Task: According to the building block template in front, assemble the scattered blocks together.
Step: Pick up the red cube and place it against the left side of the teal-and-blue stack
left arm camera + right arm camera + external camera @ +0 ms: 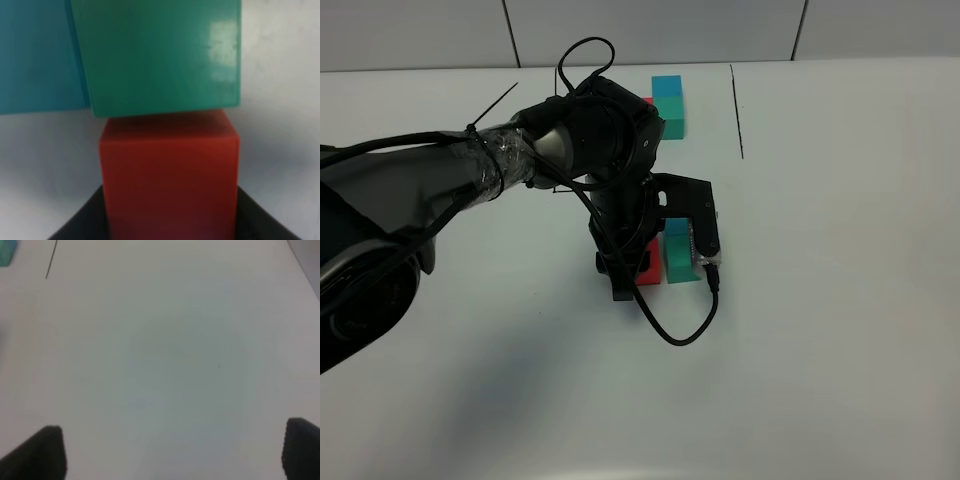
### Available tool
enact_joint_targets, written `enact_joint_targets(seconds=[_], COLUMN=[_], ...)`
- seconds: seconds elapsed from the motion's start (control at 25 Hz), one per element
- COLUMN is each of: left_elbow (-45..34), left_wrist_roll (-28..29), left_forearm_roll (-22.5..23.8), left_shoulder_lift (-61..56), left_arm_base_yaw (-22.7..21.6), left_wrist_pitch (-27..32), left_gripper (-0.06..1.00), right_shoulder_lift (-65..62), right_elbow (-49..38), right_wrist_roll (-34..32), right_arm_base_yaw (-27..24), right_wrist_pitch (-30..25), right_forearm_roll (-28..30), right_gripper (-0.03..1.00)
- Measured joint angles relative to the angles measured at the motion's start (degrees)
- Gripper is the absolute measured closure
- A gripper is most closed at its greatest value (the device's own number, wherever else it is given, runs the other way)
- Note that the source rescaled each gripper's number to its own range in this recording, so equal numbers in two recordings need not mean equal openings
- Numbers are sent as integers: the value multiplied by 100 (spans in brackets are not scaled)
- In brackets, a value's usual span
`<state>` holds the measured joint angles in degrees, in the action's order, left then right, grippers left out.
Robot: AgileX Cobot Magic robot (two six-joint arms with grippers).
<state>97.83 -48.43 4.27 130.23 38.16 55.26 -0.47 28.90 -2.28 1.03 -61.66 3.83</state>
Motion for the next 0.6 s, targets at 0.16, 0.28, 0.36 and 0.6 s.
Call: enact_joint_targets(seconds=[0.16,0.28,0.36,0.6], left_elbow=[0,0,0,0], left_wrist_roll=[11,11,11,16], left_forearm_roll=[0,-12,-107,-189], left_shoulder_lift=[0,0,0,2], left_arm_base_yaw=[6,6,6,6], left_wrist_pitch=[-6,-12,-53,-131], left_gripper=[94,94,94,94], right_shoulder_lift=[0,0,0,0], right_elbow=[0,0,0,0], right_wrist_roll=[0,0,0,0], right_arm_base_yaw=[0,0,0,0], right_wrist_pitch=[0,0,0,0], right_forearm_roll=[0,0,0,0], right_gripper=[11,11,11,11])
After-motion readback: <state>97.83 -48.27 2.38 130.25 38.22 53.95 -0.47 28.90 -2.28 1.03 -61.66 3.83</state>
